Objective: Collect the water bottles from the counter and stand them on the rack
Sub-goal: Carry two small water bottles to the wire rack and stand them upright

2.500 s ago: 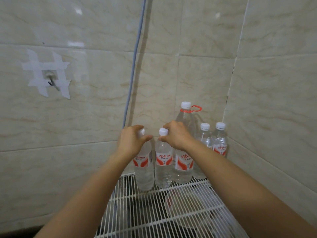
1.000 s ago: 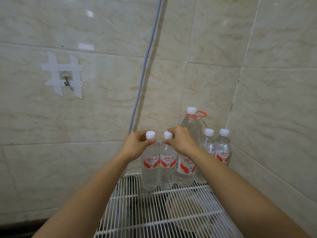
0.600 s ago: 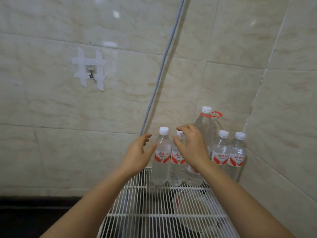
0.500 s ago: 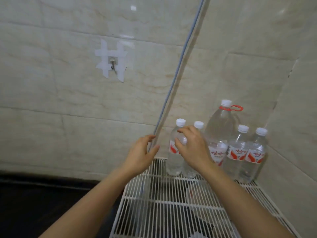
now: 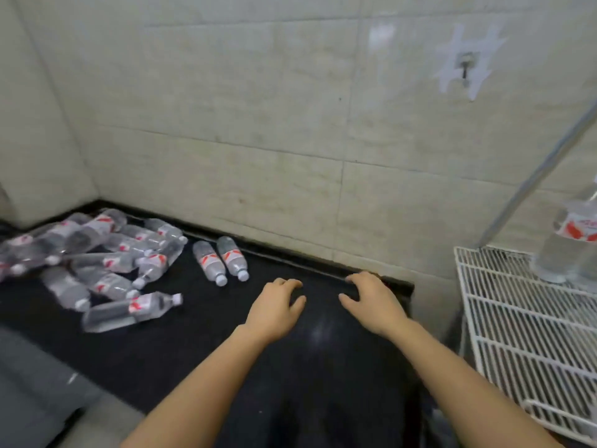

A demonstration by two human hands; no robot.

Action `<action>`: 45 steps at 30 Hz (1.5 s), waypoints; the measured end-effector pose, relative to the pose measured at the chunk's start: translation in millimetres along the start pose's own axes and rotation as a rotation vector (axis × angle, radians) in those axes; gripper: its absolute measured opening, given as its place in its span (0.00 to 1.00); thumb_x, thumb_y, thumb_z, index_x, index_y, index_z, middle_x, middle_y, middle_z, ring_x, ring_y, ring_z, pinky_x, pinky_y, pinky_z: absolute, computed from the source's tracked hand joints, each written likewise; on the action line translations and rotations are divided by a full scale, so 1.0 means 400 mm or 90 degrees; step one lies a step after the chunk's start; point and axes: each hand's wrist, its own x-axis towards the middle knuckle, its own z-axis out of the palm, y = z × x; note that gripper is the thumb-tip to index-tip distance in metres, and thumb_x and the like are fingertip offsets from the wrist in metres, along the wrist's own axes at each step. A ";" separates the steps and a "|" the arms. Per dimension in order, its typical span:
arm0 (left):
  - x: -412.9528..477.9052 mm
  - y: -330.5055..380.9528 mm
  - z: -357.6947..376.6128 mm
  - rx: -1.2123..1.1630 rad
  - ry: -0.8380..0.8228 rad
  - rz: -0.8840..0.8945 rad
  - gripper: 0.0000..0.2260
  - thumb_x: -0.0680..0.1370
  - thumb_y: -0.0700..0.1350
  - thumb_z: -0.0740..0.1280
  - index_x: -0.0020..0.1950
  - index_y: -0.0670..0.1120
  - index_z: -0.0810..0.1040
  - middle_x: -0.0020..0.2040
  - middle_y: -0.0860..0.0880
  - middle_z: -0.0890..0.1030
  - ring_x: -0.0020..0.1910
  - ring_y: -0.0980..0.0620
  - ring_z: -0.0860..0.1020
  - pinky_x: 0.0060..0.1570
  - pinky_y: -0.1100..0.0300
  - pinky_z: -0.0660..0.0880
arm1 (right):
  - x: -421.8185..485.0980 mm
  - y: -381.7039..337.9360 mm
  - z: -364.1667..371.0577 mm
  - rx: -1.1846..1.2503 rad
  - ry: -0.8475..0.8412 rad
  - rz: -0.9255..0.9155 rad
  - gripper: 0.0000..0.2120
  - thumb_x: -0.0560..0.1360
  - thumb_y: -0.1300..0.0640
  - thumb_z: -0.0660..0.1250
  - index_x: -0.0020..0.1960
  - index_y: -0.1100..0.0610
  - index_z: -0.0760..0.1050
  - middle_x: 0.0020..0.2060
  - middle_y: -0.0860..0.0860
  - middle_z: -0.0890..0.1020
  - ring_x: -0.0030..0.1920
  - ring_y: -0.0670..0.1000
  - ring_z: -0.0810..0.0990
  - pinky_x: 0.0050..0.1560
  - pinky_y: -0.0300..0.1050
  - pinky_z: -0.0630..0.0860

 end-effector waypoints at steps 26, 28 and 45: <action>-0.003 -0.876 -0.111 0.166 -0.055 -0.172 0.18 0.78 0.48 0.61 0.67 0.47 0.71 0.65 0.47 0.73 0.68 0.46 0.67 0.68 0.52 0.64 | 0.445 -0.532 0.637 0.007 -0.226 0.069 0.23 0.77 0.48 0.64 0.67 0.59 0.68 0.63 0.56 0.71 0.66 0.57 0.69 0.64 0.53 0.69; 0.064 -0.902 -0.088 0.178 -0.064 -0.158 0.20 0.78 0.47 0.61 0.70 0.46 0.68 0.70 0.47 0.69 0.74 0.45 0.60 0.73 0.49 0.56 | 0.510 -0.516 0.669 0.041 -0.228 0.106 0.22 0.77 0.48 0.64 0.66 0.59 0.67 0.64 0.56 0.72 0.66 0.57 0.69 0.64 0.53 0.70; 0.205 -0.951 -0.102 0.114 -0.152 -0.095 0.21 0.77 0.47 0.65 0.70 0.46 0.70 0.61 0.48 0.76 0.64 0.51 0.70 0.69 0.64 0.36 | 0.653 -0.510 0.772 0.234 -0.141 0.199 0.13 0.75 0.48 0.67 0.44 0.58 0.74 0.40 0.52 0.79 0.41 0.52 0.78 0.40 0.46 0.75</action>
